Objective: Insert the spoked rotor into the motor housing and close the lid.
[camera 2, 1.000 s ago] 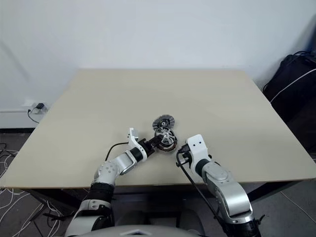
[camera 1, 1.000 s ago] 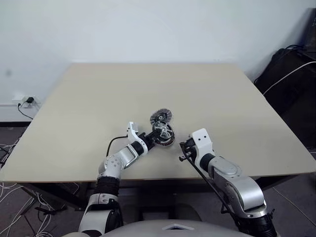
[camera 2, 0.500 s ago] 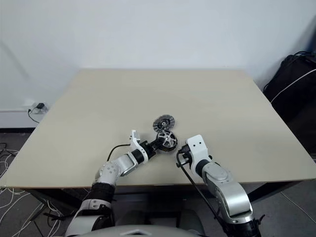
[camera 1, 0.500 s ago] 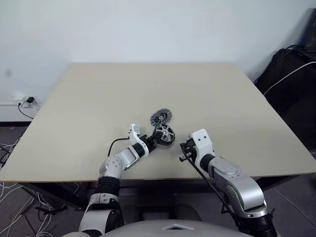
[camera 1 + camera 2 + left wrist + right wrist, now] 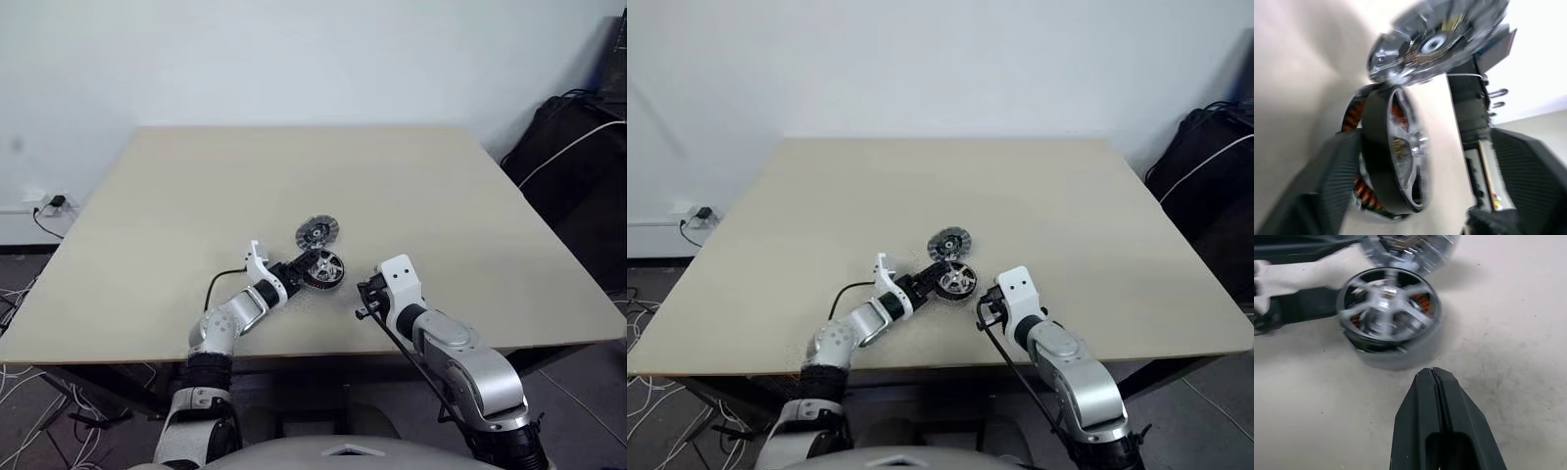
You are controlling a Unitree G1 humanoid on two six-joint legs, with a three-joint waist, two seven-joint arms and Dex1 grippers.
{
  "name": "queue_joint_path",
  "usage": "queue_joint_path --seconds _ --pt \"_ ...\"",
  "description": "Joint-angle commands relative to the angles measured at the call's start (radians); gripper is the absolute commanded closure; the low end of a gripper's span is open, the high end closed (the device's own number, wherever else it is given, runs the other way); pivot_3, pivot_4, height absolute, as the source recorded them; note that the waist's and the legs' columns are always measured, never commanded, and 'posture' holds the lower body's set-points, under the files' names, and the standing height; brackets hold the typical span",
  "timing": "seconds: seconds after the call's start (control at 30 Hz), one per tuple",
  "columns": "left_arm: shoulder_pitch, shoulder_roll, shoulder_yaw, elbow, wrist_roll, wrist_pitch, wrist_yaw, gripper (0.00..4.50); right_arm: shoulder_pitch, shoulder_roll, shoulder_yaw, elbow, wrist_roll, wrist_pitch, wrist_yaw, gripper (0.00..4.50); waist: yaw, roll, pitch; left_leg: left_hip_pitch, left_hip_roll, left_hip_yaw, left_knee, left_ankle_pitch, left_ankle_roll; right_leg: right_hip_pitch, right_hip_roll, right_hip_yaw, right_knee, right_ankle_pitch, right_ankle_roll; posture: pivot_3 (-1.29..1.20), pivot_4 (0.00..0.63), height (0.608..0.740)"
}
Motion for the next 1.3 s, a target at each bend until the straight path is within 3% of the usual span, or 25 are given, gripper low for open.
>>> queue_joint_path --seconds 0.03,0.3,0.37,0.5,0.6,0.73,1.07,1.1,1.3 --pt "0.064 -0.051 -0.003 -0.116 -0.012 0.017 0.049 0.04 -0.027 0.004 -0.001 -0.030 0.005 -0.016 0.004 4.50 0.001 0.000 0.000 0.000 0.000 0.000 0.000 0.000 0.000 0.000 0.000 0.000 0.000 0.000 0.000 0.00 0.000 0.740" --pt "0.123 0.034 -0.067 -0.338 0.074 -0.039 0.037 0.04 -0.058 0.005 0.008 -0.013 0.005 -0.030 0.012 4.50 0.008 -0.002 0.001 -0.001 0.000 0.000 0.001 0.000 0.000 -0.001 -0.001 0.000 0.000 0.000 0.001 0.00 0.000 0.740" --pt "0.146 0.098 -0.149 -0.379 0.237 -0.171 0.015 0.04 -0.082 0.024 0.010 0.015 -0.005 -0.059 0.001 4.50 0.007 -0.002 0.001 -0.001 0.000 0.000 0.000 0.000 0.000 -0.001 0.000 0.000 0.000 0.000 0.000 0.00 0.000 0.740" --pt "0.196 0.203 -0.306 -0.347 0.674 -0.639 0.096 0.04 -0.143 0.085 0.027 0.115 -0.022 -0.112 -0.019 4.50 -0.001 -0.001 0.001 0.001 0.000 0.003 -0.003 0.001 -0.002 -0.002 0.001 0.003 0.000 0.000 -0.001 0.00 0.000 0.740" --pt "0.214 0.213 -0.313 -0.290 0.694 -0.733 0.043 0.04 -0.183 0.123 0.046 0.204 -0.040 -0.164 -0.019 4.50 0.008 0.000 0.000 0.001 0.000 0.003 -0.003 0.001 -0.003 -0.002 0.000 0.004 0.000 0.001 -0.003 0.00 0.000 0.740" --pt "0.252 0.212 -0.295 -0.243 0.677 -0.816 -0.021 0.85 -0.249 0.173 0.057 0.349 -0.061 -0.224 -0.030 4.50 0.010 0.001 0.000 0.000 0.000 0.002 -0.003 0.001 -0.002 -0.003 -0.001 0.004 0.000 0.001 -0.003 0.00 0.000 0.740" --pt "0.349 0.203 -0.263 -0.264 0.665 -0.836 -0.050 4.25 -0.358 0.218 0.064 0.569 -0.100 -0.331 -0.014 4.50 -0.003 0.003 0.000 -0.001 0.000 0.002 -0.003 0.001 -0.001 -0.004 0.000 0.003 0.000 0.002 -0.002 0.00 0.000 0.740" --pt "0.357 0.202 -0.262 -0.272 0.660 -0.824 -0.053 4.44 -0.361 0.222 0.066 0.586 -0.100 -0.334 -0.008 4.50 -0.003 0.003 0.000 -0.001 0.000 0.002 -0.003 0.001 -0.001 -0.004 -0.001 0.003 0.000 0.002 -0.002 0.00 0.000 0.740" --pt "0.369 0.186 -0.255 -0.287 0.667 -0.810 -0.042 4.44 -0.341 0.217 0.115 0.668 -0.123 -0.301 0.038 4.50 -0.005 0.004 -0.002 -0.001 0.000 0.002 -0.003 0.001 -0.001 -0.004 -0.001 0.001 0.000 0.002 -0.001 0.00 0.000 0.740"
